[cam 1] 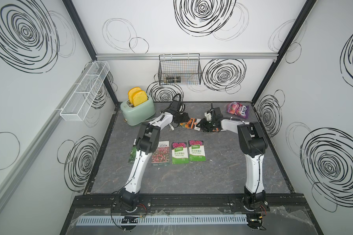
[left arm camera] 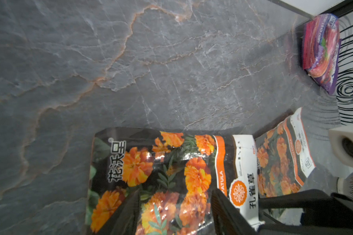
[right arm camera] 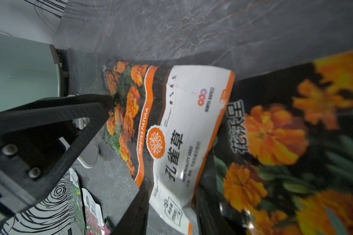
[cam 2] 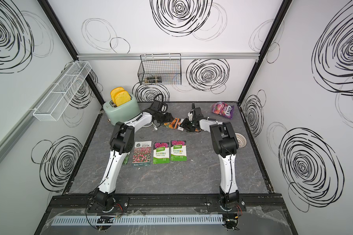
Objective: Arrange the seed packets in a row
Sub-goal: Pick up the seed packet from the center of the board.
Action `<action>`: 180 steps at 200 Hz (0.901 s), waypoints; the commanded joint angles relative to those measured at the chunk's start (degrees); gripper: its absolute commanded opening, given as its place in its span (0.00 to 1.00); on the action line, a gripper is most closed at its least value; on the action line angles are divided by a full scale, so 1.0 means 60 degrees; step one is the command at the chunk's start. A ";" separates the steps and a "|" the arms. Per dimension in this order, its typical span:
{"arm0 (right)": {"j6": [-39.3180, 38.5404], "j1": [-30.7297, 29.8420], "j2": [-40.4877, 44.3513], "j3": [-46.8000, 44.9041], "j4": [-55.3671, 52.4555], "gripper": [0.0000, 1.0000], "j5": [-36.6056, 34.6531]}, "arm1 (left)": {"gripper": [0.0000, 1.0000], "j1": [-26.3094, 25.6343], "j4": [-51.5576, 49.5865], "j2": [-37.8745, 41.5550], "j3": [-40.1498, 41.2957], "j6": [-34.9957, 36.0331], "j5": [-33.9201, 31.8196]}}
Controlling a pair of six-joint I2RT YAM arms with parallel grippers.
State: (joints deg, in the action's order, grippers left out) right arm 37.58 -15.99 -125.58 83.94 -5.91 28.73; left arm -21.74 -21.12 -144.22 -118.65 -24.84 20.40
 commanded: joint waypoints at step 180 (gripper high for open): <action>0.2531 0.0028 0.2649 -0.1738 0.1650 0.00 0.0447 | 0.86 0.0305 0.0945 0.6082 0.5241 -0.1981 0.0848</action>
State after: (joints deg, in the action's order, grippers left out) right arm 46.37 -16.49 -113.71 78.00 0.23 30.59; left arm -20.08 -20.64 -114.13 -96.51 -31.62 23.07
